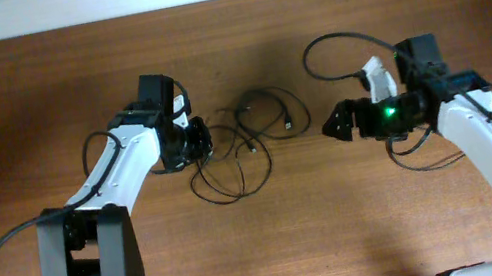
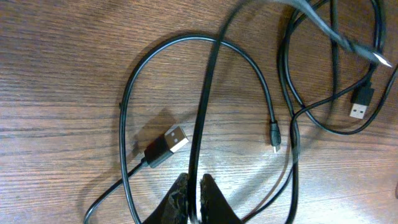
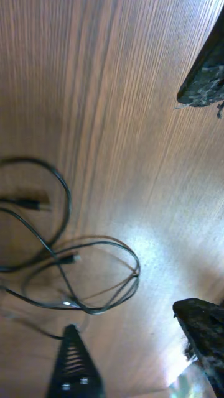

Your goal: Untangle cables

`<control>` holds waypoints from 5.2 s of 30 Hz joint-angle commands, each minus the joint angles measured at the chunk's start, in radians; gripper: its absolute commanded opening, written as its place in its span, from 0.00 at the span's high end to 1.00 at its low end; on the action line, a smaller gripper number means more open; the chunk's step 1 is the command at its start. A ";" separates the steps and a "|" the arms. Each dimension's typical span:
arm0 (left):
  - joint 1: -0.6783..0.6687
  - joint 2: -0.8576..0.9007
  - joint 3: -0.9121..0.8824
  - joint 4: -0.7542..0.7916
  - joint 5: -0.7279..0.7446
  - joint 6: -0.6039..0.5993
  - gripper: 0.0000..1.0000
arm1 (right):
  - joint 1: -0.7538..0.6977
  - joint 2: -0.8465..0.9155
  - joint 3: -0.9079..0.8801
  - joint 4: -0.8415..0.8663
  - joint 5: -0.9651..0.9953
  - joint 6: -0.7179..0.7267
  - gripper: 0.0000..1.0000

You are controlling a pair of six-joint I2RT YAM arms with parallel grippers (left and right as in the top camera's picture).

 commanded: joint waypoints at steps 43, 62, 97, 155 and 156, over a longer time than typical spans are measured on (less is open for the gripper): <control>-0.304 0.288 0.234 -0.100 -0.402 0.338 0.64 | 0.072 0.003 0.006 0.023 0.301 0.005 0.02; -0.281 -0.095 0.334 -0.146 -0.412 0.337 1.00 | 0.072 0.003 0.006 0.023 0.301 0.005 0.02; -0.088 -0.316 0.332 -0.301 -0.258 0.210 1.00 | 0.361 0.169 0.007 0.755 -0.094 0.152 0.07; 0.013 -0.089 0.332 -0.322 -0.289 0.237 1.00 | 0.084 -0.592 0.063 0.676 -0.074 0.216 0.94; 0.013 -0.089 0.332 -0.322 -0.289 0.237 1.00 | 0.084 -0.583 0.063 0.640 -0.077 0.215 0.93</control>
